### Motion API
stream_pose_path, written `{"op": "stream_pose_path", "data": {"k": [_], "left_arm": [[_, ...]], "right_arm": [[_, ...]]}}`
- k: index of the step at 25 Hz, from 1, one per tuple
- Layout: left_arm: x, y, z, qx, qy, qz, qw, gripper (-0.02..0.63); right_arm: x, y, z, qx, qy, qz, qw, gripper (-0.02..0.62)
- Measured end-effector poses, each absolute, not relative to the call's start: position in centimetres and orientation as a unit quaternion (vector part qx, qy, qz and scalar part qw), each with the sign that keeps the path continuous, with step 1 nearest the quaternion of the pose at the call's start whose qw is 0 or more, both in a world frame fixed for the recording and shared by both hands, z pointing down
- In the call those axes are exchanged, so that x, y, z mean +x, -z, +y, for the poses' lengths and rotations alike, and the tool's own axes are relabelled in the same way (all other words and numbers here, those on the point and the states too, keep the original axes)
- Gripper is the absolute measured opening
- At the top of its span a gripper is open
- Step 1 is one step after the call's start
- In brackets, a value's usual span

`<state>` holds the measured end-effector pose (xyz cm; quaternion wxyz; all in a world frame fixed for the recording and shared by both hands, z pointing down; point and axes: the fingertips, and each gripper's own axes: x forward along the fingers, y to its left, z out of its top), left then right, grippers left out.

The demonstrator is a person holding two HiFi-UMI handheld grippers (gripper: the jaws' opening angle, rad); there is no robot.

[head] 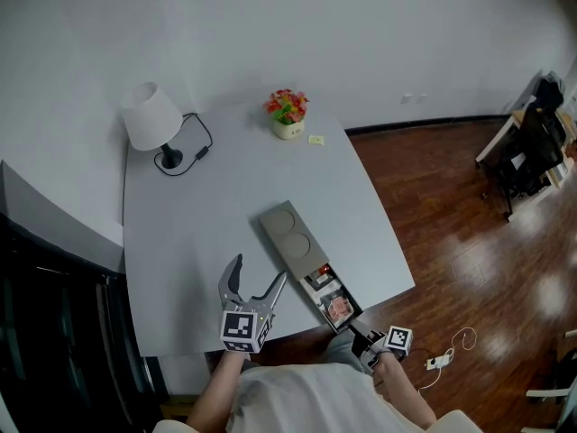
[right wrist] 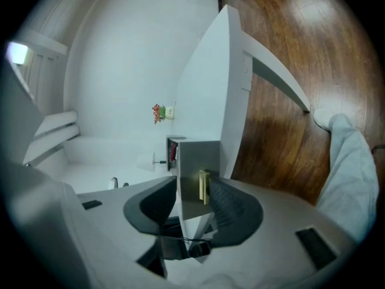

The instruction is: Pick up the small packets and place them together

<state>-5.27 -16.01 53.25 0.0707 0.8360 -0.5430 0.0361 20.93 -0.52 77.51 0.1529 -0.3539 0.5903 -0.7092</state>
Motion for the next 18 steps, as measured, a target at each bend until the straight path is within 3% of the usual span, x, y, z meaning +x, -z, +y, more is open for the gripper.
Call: {"op": "stream_pose_path", "data": {"k": [1, 3, 5, 12, 18], "left_arm": [[-5.3, -53.2, -16.0, 0.836, -0.037, -0.542, 0.070, 0.414], [-5.3, -53.2, -15.8, 0.836, -0.039, -0.542, 0.068, 0.414], [-5.4, -53.3, -15.6, 0.837, -0.041, -0.542, 0.068, 0.414], [-5.0, -53.8, -15.1, 0.845, -0.058, -0.528, 0.065, 0.414], [-4.6, -53.7, -15.0, 0.854, -0.065, -0.513, 0.053, 0.414]], "right_arm": [[21.1, -78.2, -0.5, -0.363, 0.705, 0.596, 0.129, 0.187], [21.9, -79.4, -0.3, -0.387, 0.688, 0.610, 0.075, 0.342], [23.4, -79.6, -0.2, -0.414, 0.669, 0.617, 0.040, 0.386], [31.3, -74.9, -3.6, -0.534, 0.509, 0.674, -0.033, 0.388], [29.0, -66.4, -12.4, -0.549, 0.228, 0.791, -0.148, 0.388]]}}
